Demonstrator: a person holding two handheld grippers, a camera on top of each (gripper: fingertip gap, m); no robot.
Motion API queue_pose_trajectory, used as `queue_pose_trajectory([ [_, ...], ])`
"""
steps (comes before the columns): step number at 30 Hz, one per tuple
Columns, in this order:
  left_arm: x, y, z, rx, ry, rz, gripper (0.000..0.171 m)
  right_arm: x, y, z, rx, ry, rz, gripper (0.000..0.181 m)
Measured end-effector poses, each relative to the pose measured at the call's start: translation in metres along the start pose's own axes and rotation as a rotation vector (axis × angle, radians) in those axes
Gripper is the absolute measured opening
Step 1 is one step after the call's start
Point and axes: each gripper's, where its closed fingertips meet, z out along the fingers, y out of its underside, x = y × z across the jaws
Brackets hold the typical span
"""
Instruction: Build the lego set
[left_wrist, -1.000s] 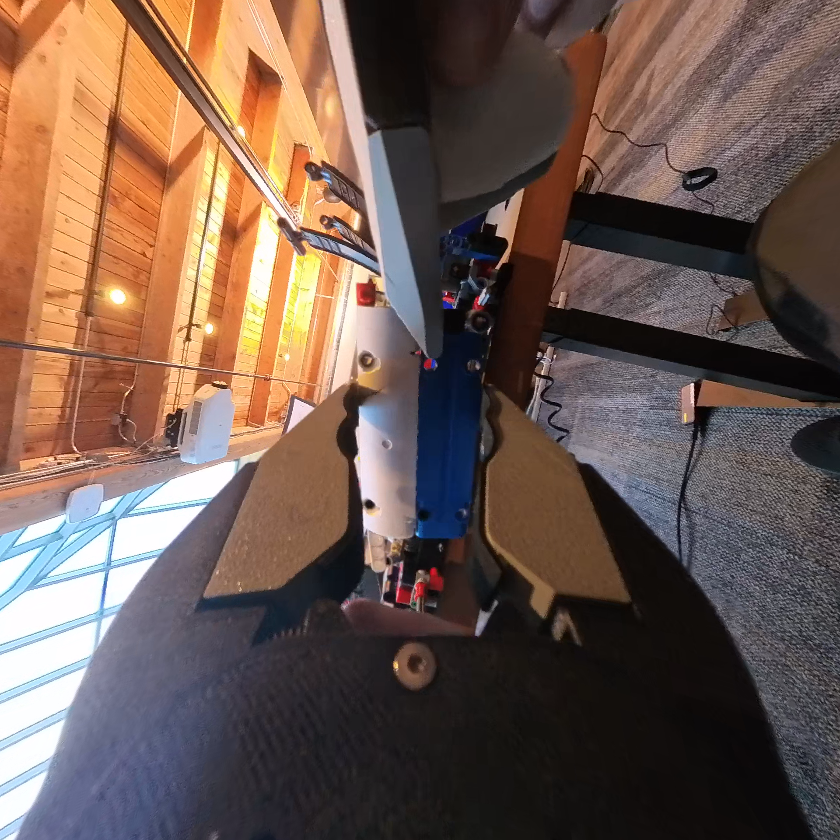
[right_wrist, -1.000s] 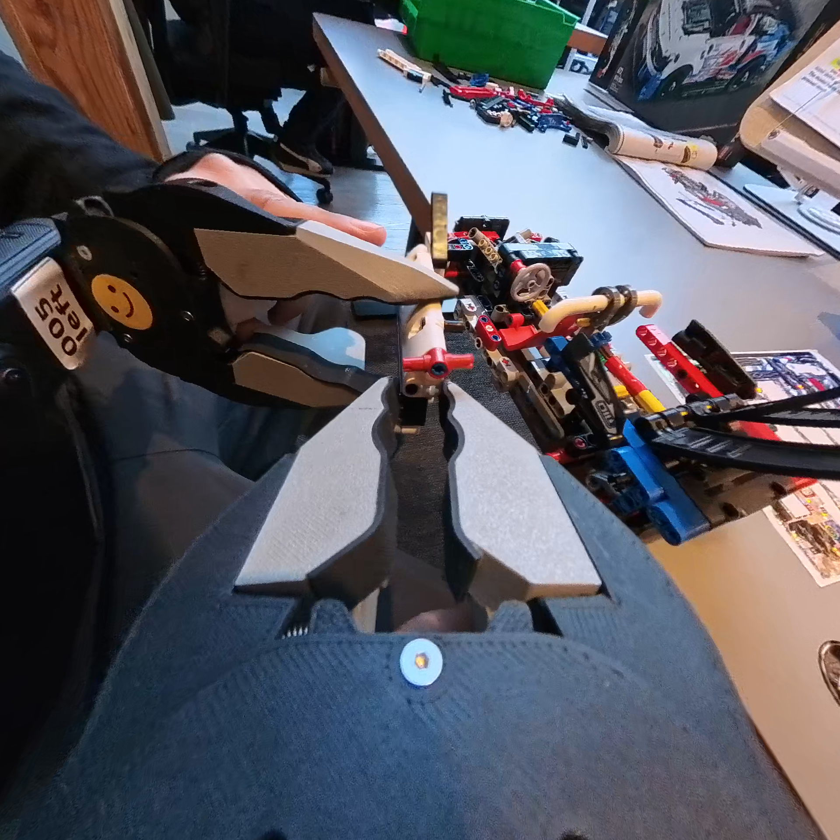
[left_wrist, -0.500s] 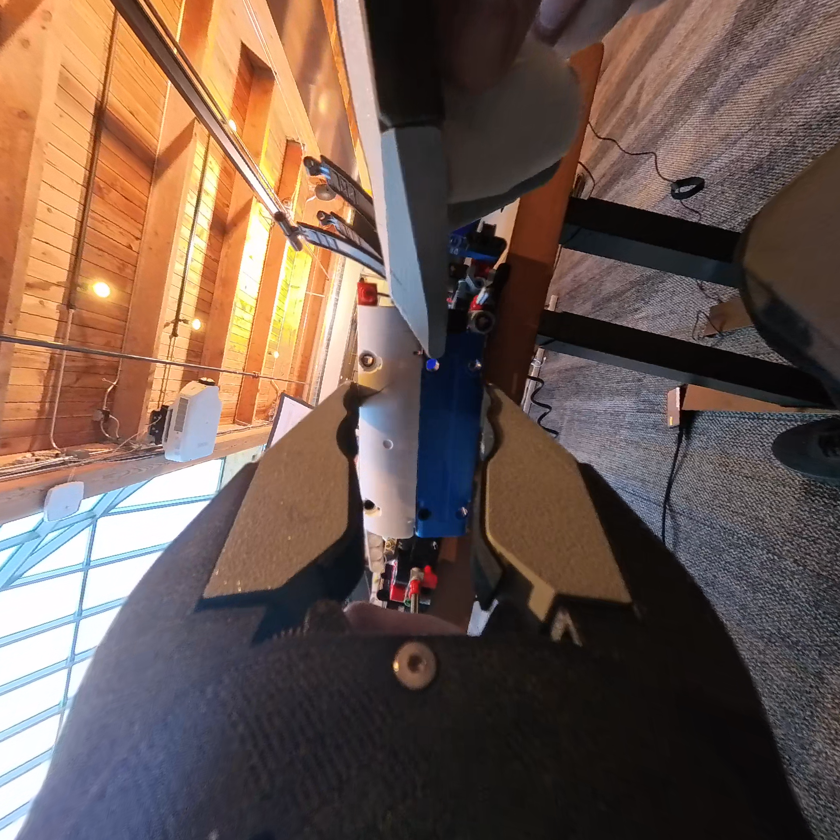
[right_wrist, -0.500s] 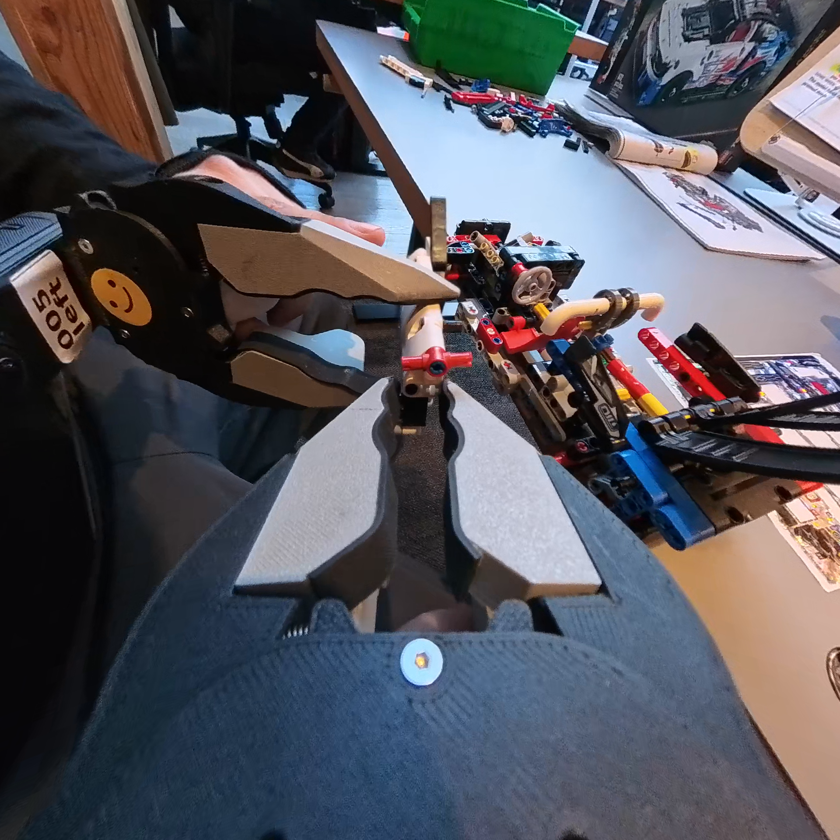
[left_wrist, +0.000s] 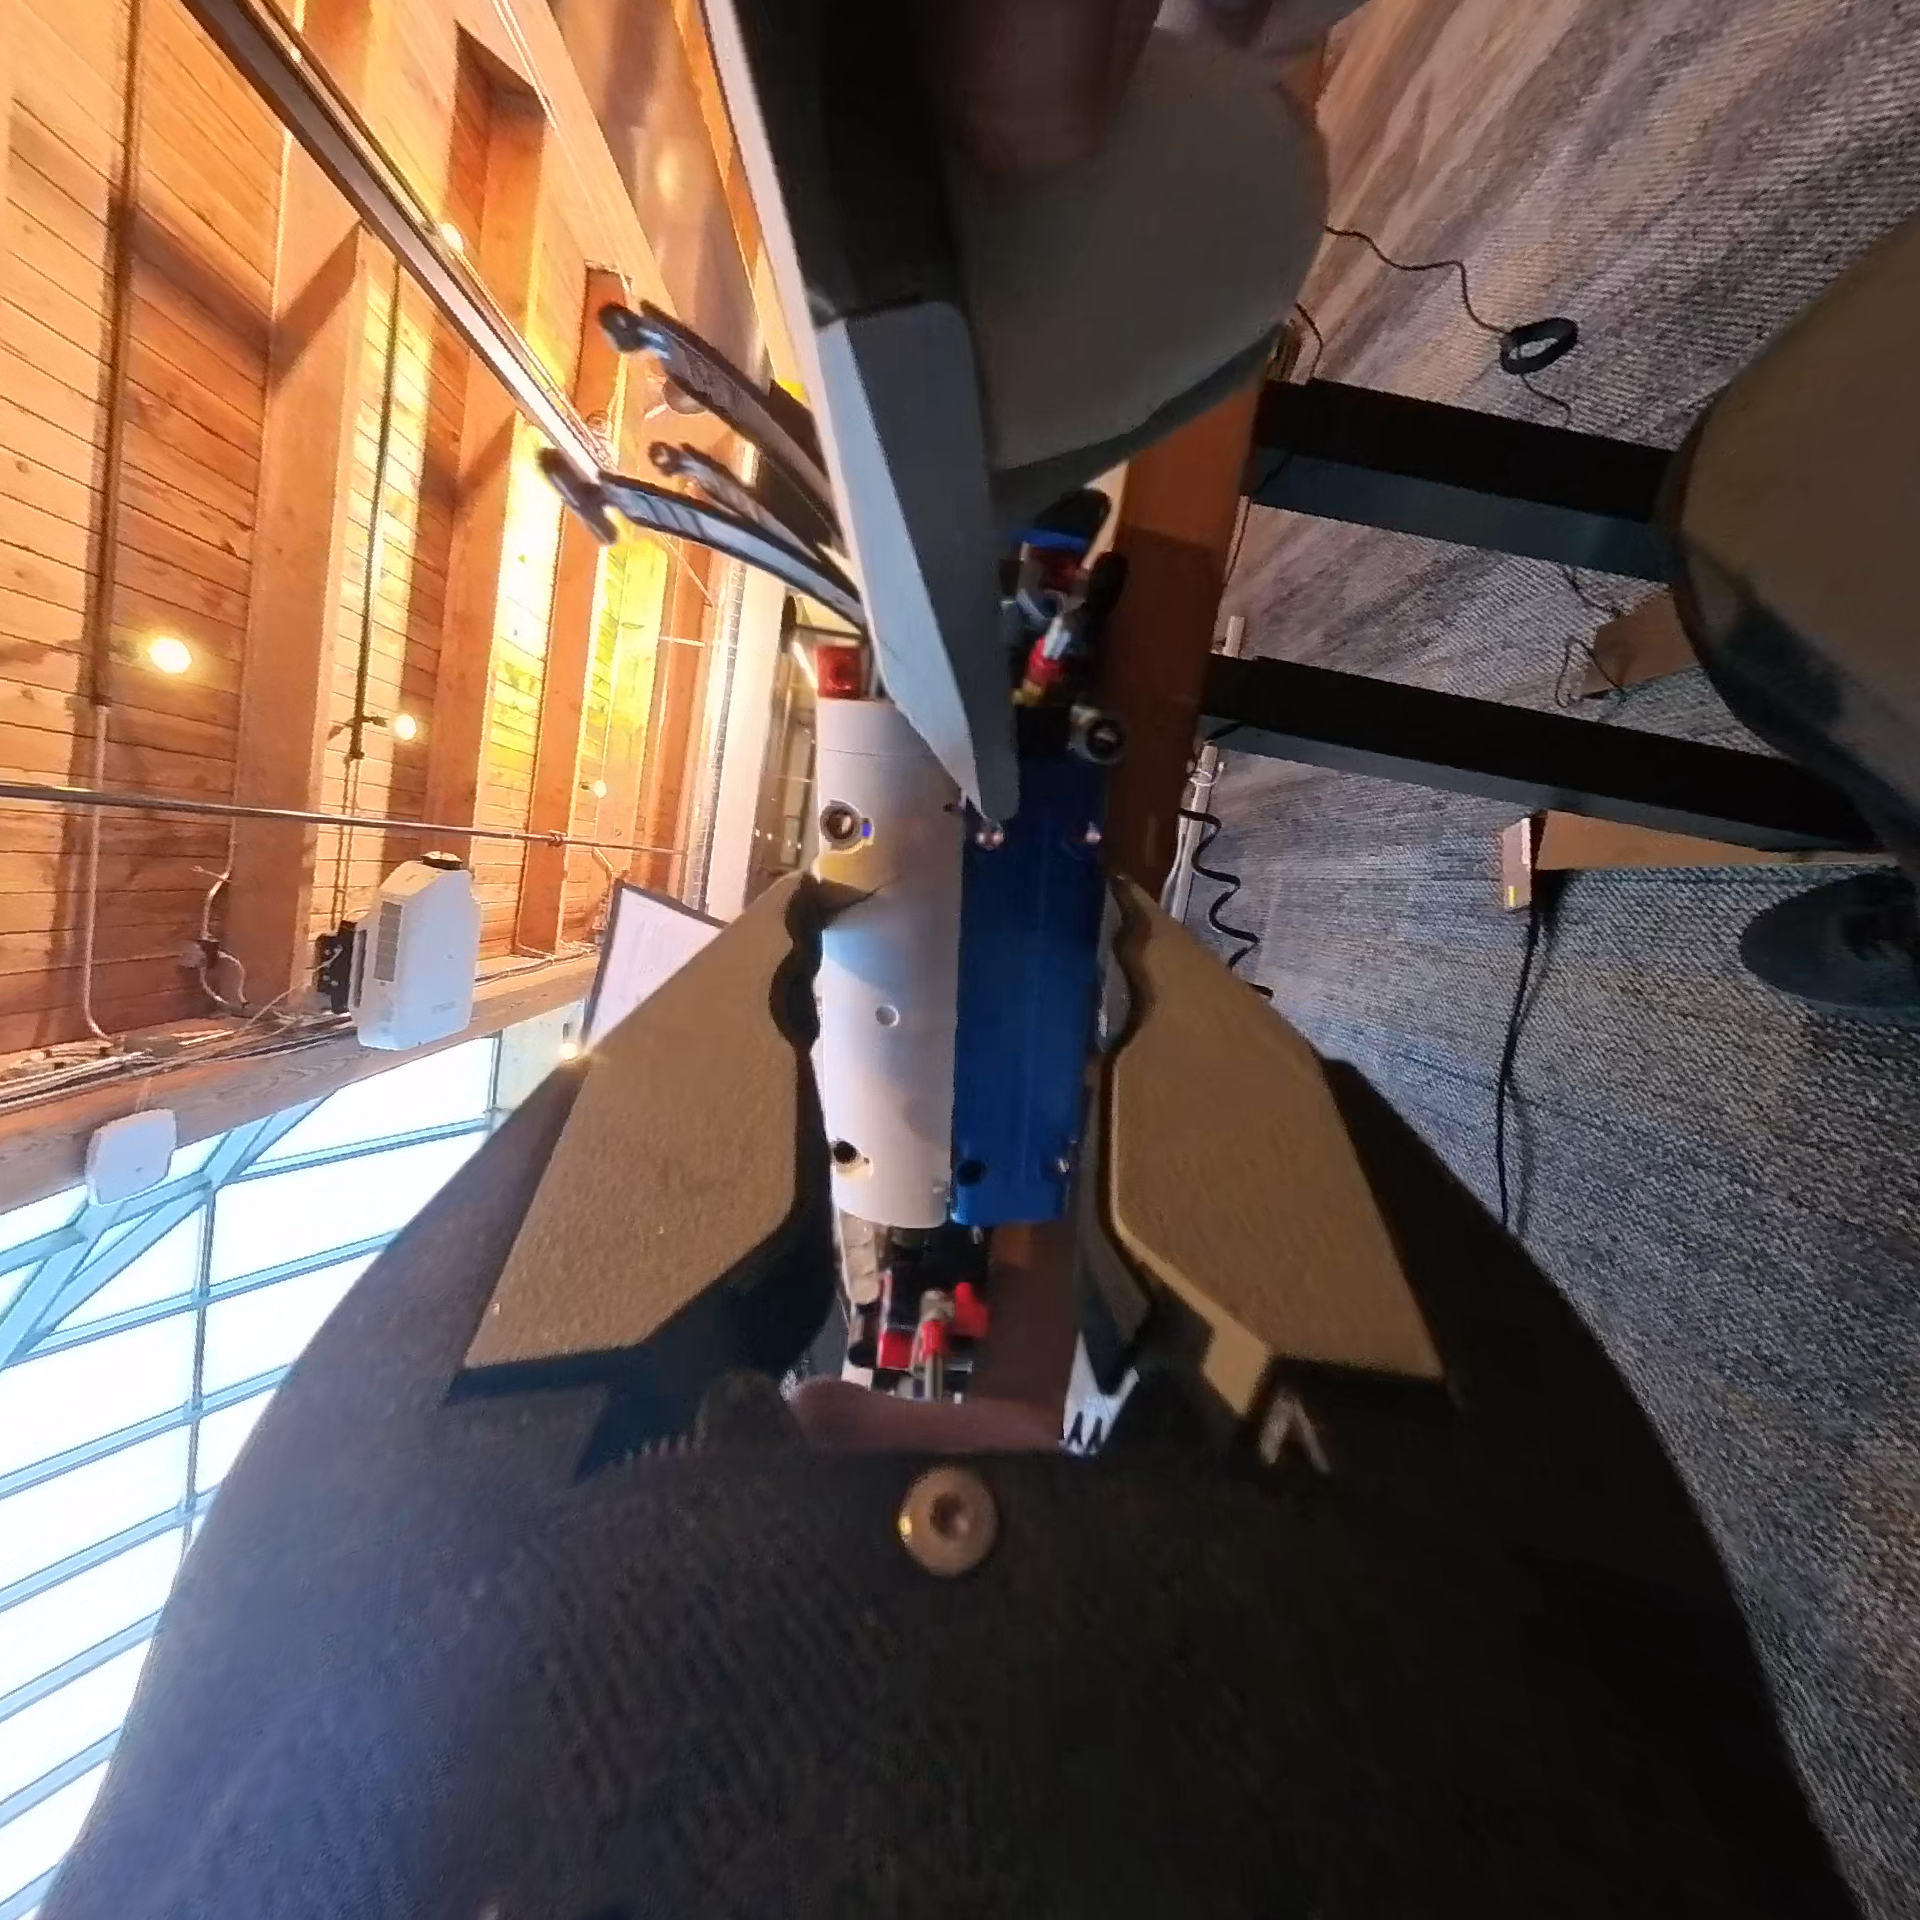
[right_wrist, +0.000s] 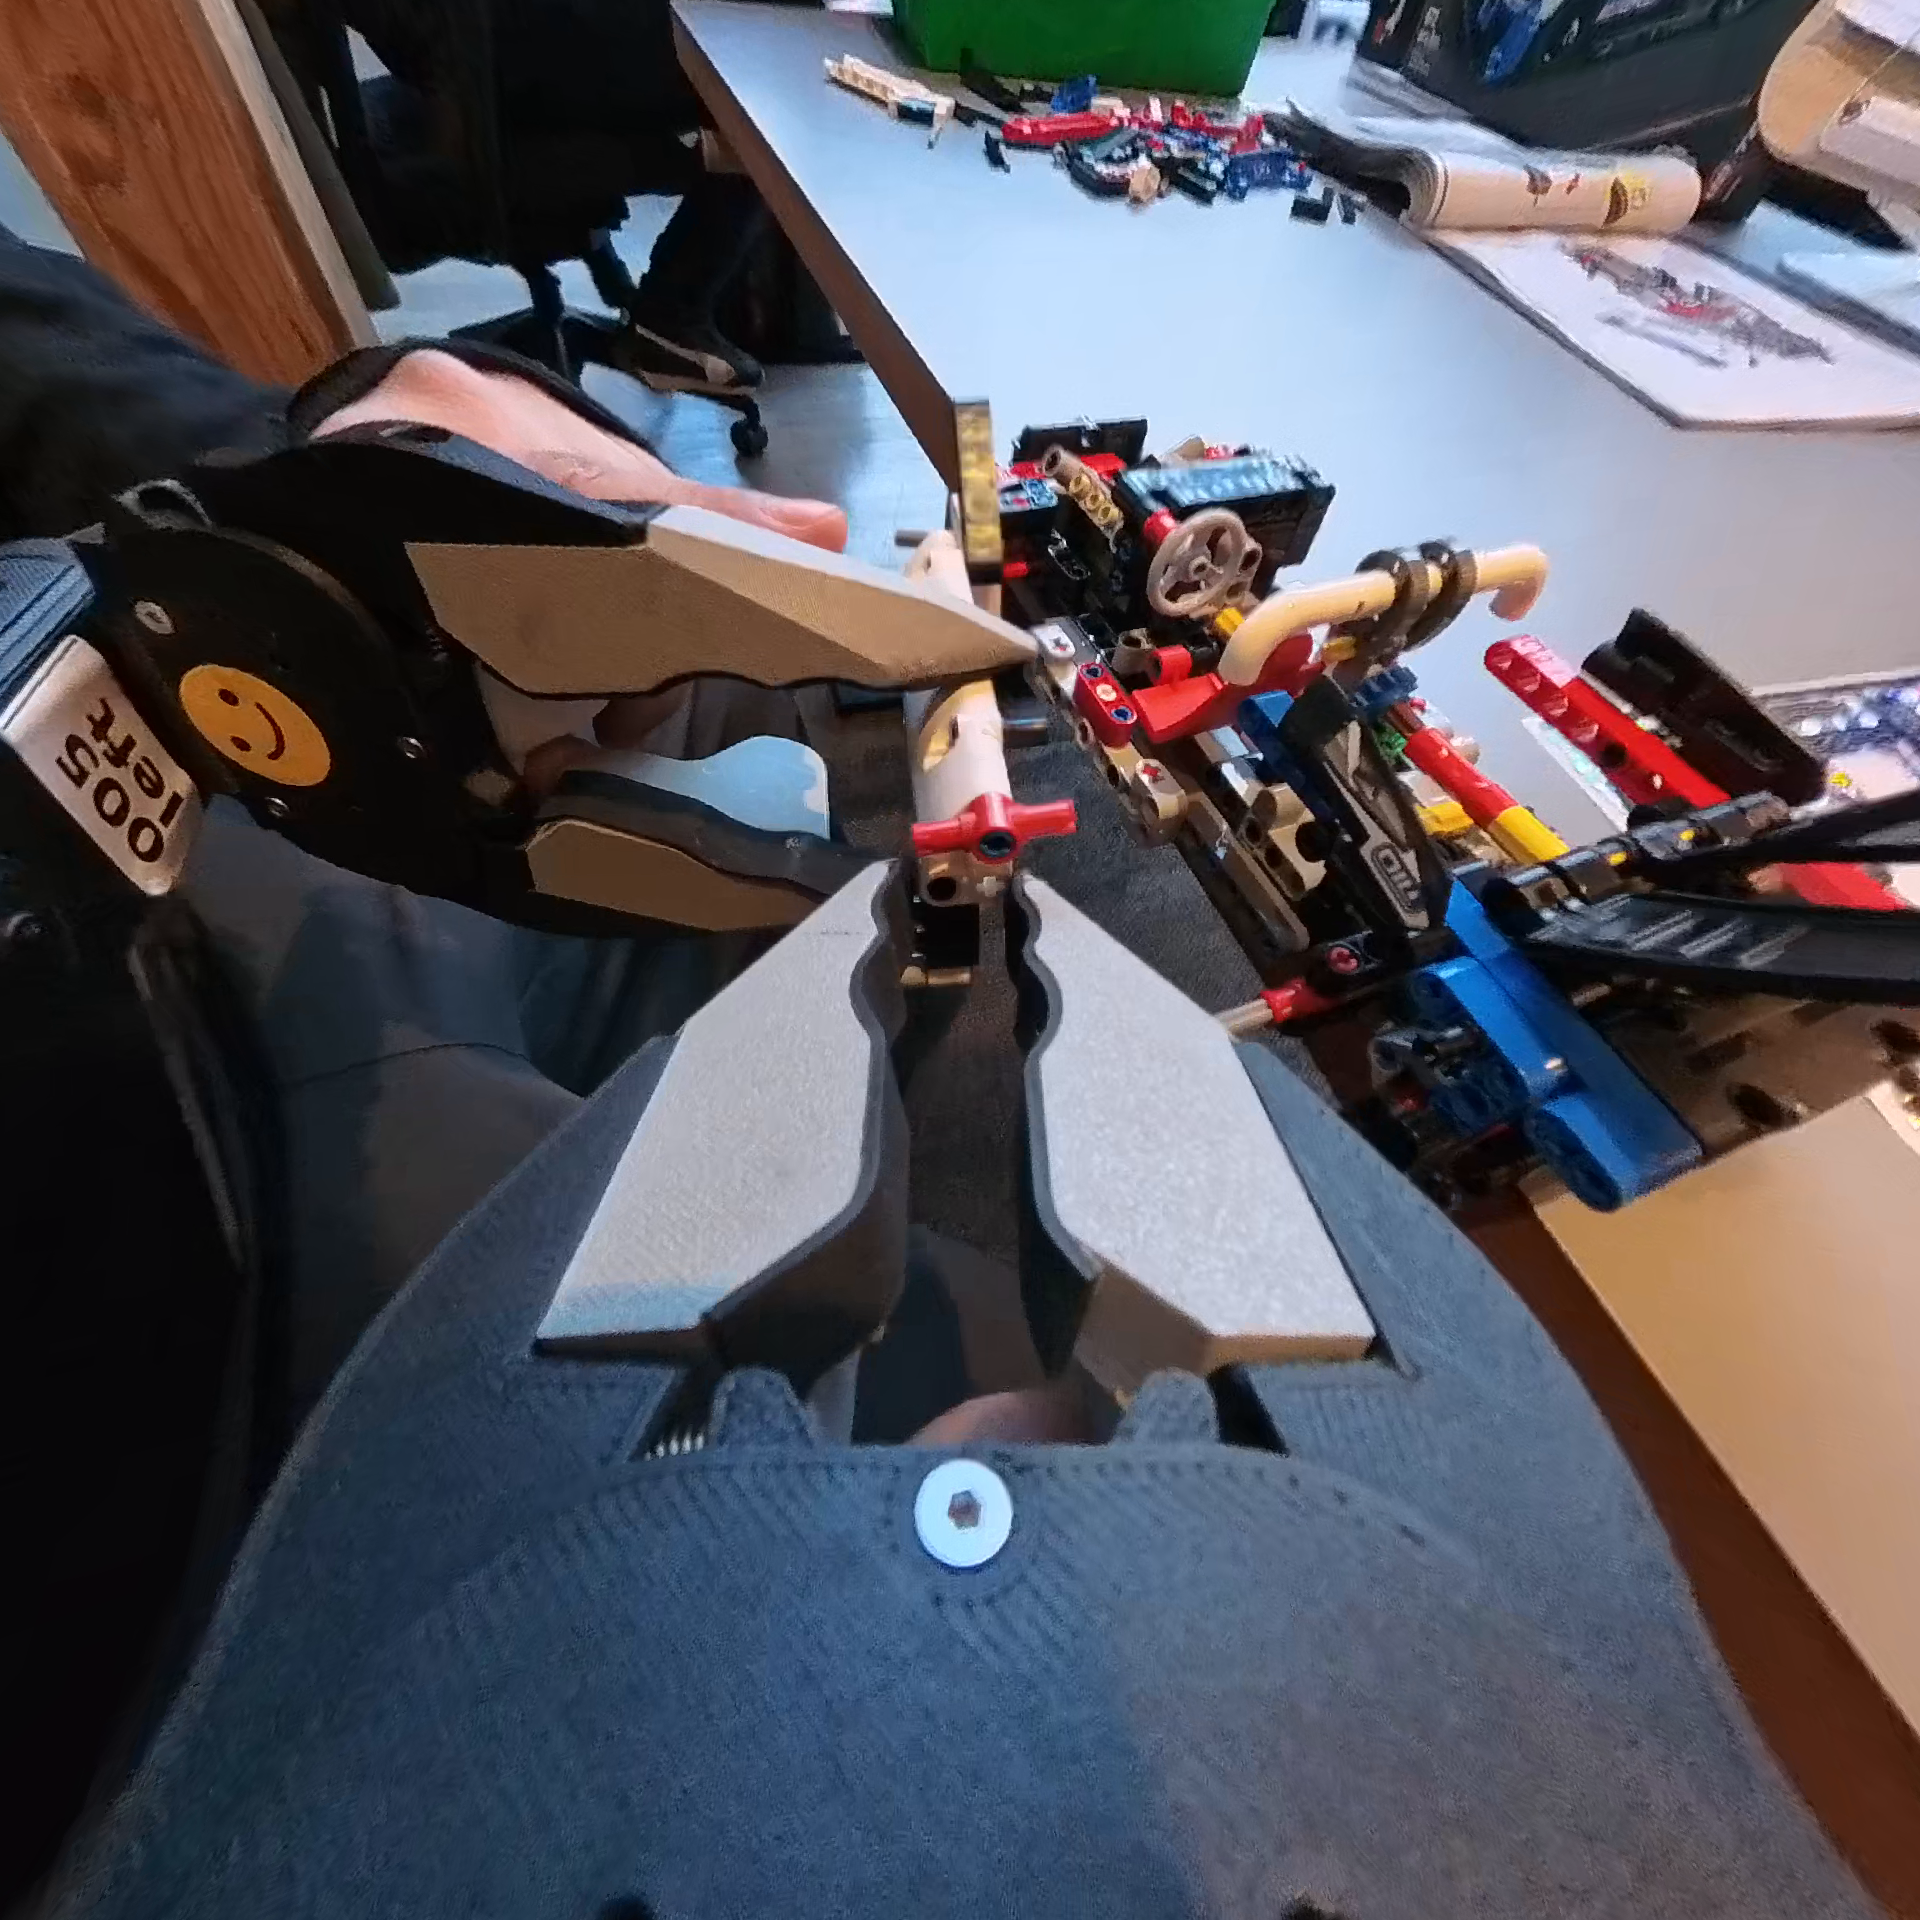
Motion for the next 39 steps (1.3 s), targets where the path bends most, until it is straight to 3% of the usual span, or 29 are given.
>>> queue_pose_trajectory([
  [7, 0.003, 0.019, 0.008, -0.099, 0.006, 0.061, 0.051, 0.007, 0.005, -0.011, -0.040, 0.058, -0.001, 0.027],
  [13, 0.010, 0.030, 0.012, -0.164, 0.014, 0.109, 0.051, 0.020, -0.023, -0.030, -0.031, 0.101, -0.089, 0.028],
  [24, 0.009, 0.024, 0.018, -0.204, -0.009, 0.116, 0.051, 0.040, -0.032, -0.019, -0.287, 0.020, -0.252, 0.047],
  [30, 0.005, 0.026, 0.021, -0.227, -0.022, 0.133, 0.051, 0.045, -0.019, -0.007, -0.425, -0.044, -0.262, 0.060],
  [39, 0.004, 0.028, 0.030, -0.254, 0.002, 0.136, 0.051, 0.050, -0.010, -0.002, -0.505, -0.056, -0.293, 0.053],
])
